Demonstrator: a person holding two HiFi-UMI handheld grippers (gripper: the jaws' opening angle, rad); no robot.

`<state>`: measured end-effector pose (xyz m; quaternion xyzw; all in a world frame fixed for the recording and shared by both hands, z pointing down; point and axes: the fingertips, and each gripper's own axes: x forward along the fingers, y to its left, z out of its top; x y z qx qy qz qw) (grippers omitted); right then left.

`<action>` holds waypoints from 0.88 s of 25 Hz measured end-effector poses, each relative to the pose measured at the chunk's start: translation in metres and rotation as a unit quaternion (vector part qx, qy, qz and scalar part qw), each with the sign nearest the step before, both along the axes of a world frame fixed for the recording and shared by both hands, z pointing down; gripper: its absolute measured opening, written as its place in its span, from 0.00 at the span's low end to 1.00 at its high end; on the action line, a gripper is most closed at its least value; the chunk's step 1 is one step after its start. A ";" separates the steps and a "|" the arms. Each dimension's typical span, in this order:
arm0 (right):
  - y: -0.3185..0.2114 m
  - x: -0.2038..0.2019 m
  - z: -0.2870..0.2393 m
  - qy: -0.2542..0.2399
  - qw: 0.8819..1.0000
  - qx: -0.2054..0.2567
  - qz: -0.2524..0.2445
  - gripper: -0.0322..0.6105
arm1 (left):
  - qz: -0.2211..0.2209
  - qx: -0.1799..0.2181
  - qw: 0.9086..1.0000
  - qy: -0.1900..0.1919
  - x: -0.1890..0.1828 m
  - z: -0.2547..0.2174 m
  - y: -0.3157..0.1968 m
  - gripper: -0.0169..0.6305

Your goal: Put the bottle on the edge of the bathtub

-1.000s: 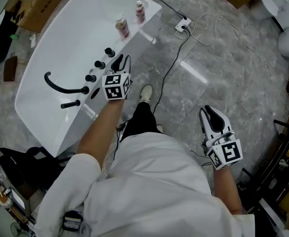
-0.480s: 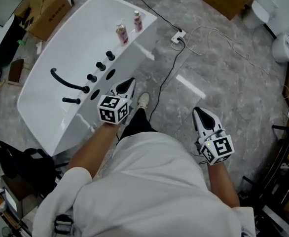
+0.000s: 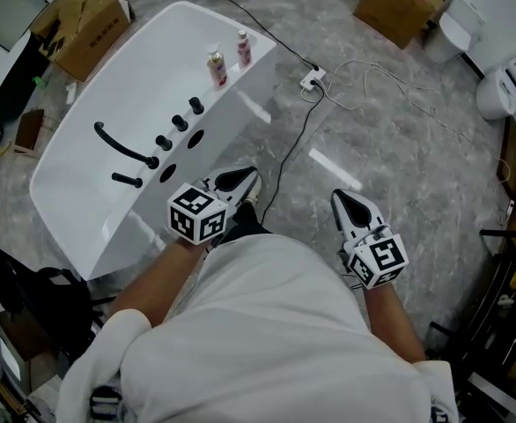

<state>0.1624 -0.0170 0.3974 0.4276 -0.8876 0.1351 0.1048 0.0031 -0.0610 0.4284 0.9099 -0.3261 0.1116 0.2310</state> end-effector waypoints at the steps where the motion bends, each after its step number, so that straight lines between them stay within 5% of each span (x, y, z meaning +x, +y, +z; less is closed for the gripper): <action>1: 0.001 -0.001 0.000 0.000 1.000 0.000 -0.002 0.06 | 0.005 0.001 1.000 0.000 0.002 -0.002 0.003 0.05; 22: 0.004 -0.004 0.003 -0.002 1.000 -0.001 -0.018 0.06 | 0.025 0.004 1.000 -0.006 0.016 -0.003 0.013 0.05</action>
